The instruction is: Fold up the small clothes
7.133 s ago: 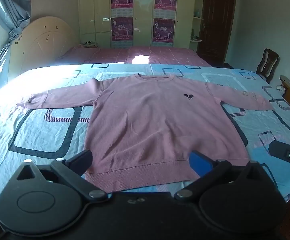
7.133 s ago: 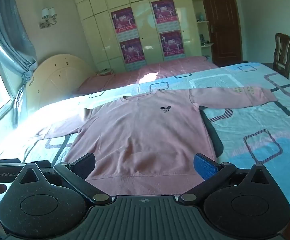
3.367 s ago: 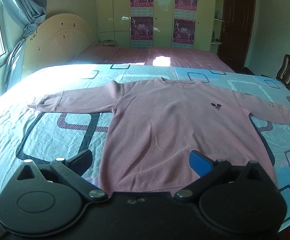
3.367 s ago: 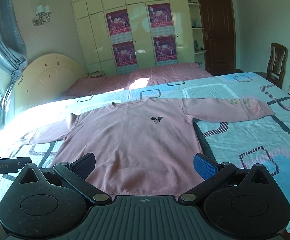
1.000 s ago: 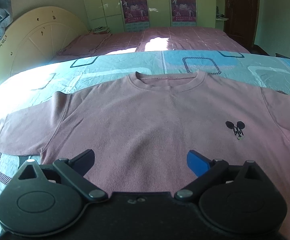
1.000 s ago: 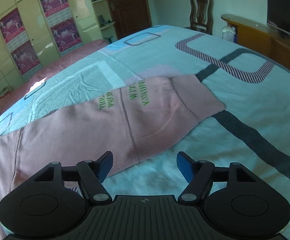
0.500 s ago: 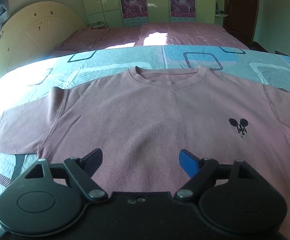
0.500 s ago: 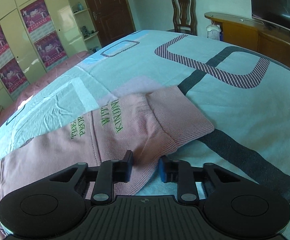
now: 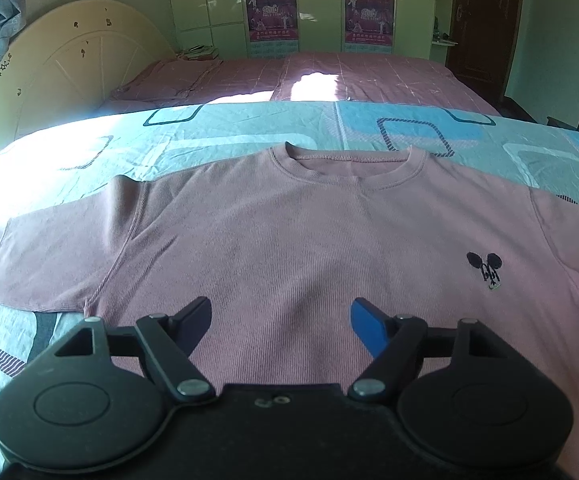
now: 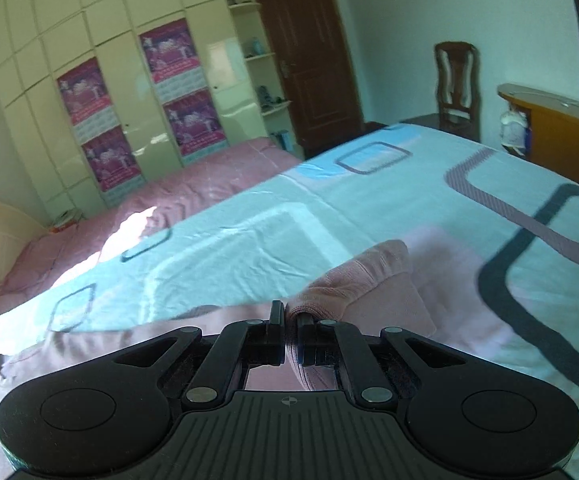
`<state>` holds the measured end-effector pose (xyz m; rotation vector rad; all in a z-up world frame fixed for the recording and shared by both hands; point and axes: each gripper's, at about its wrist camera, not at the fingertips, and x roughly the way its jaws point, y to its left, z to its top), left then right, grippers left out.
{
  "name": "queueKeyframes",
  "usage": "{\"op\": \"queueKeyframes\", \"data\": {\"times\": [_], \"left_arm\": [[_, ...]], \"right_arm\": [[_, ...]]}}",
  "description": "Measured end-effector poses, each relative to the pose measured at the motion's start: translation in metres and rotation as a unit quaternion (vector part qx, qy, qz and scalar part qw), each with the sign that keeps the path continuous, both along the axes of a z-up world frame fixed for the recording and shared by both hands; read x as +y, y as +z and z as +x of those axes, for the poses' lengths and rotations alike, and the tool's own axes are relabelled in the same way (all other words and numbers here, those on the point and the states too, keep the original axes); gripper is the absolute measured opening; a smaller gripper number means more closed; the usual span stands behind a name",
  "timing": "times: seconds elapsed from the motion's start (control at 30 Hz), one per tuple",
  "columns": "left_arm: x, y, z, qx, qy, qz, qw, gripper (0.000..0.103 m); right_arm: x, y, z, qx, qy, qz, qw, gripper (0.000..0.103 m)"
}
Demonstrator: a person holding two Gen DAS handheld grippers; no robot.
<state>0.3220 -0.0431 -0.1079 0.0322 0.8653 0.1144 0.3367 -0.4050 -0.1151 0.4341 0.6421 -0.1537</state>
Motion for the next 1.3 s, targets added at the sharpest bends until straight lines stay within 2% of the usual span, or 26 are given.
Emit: {"op": "queueKeyframes", "data": {"times": [0.1,0.23,0.37,0.53,0.6,0.67,0.7,0.73,0.77,0.8,0.9,1.03,1.07,1.2,1.3], "left_arm": [[0.014,0.001,-0.001,-0.004,0.006,-0.003,1.0,0.076],[0.038,-0.003,0.002,-0.002,0.018,-0.011,0.9998,0.076],[0.057,-0.007,0.005,0.0,0.025,-0.018,0.9995,0.076],[0.063,-0.008,0.008,-0.003,0.009,-0.029,0.9995,0.076],[0.058,-0.008,0.01,-0.007,-0.005,-0.031,0.9995,0.076],[0.046,-0.009,0.013,-0.016,-0.032,-0.026,0.999,0.078],[0.038,-0.009,0.015,-0.019,-0.05,-0.022,0.9983,0.081],[0.026,-0.01,0.017,-0.024,-0.077,-0.021,0.9965,0.081],[0.015,-0.011,0.019,-0.024,-0.1,-0.024,0.9944,0.081],[0.001,-0.013,0.022,-0.022,-0.125,-0.029,0.9915,0.081],[-0.04,-0.02,0.028,-0.019,-0.188,-0.04,0.9812,0.078],[-0.097,-0.037,0.036,-0.017,-0.267,-0.043,0.9626,0.07],[-0.108,-0.043,0.039,-0.012,-0.277,-0.038,0.96,0.065],[-0.13,-0.065,0.051,-0.006,-0.283,-0.008,0.959,0.059],[-0.133,-0.074,0.06,-0.01,-0.282,-0.011,0.9594,0.054]], "right_arm": [[0.057,0.015,0.016,-0.026,0.068,0.002,0.997,0.005],[0.137,0.018,0.032,-0.035,0.159,0.018,0.987,0.005],[0.215,-0.003,0.039,-0.012,0.239,0.036,0.97,0.004],[0.271,-0.034,0.039,0.044,0.307,0.061,0.949,0.005],[0.271,-0.036,0.032,0.047,0.305,0.06,0.949,0.005],[0.253,-0.035,0.021,0.049,0.281,0.06,0.957,0.006],[0.238,-0.033,0.017,0.052,0.263,0.059,0.961,0.011],[0.226,-0.031,0.013,0.054,0.245,0.054,0.966,0.032],[0.213,-0.029,0.007,0.054,0.225,0.044,0.972,0.049],[0.199,-0.026,-0.001,0.051,0.201,0.029,0.978,0.076],[0.167,-0.023,-0.021,0.06,0.158,-0.011,0.985,0.079],[0.135,-0.031,-0.043,0.087,0.115,-0.012,0.989,0.079],[0.131,-0.034,-0.048,0.091,0.108,-0.01,0.99,0.079],[0.12,-0.043,-0.061,0.11,0.091,-0.016,0.99,0.079],[0.117,-0.049,-0.066,0.112,0.081,-0.018,0.99,0.079]]}}
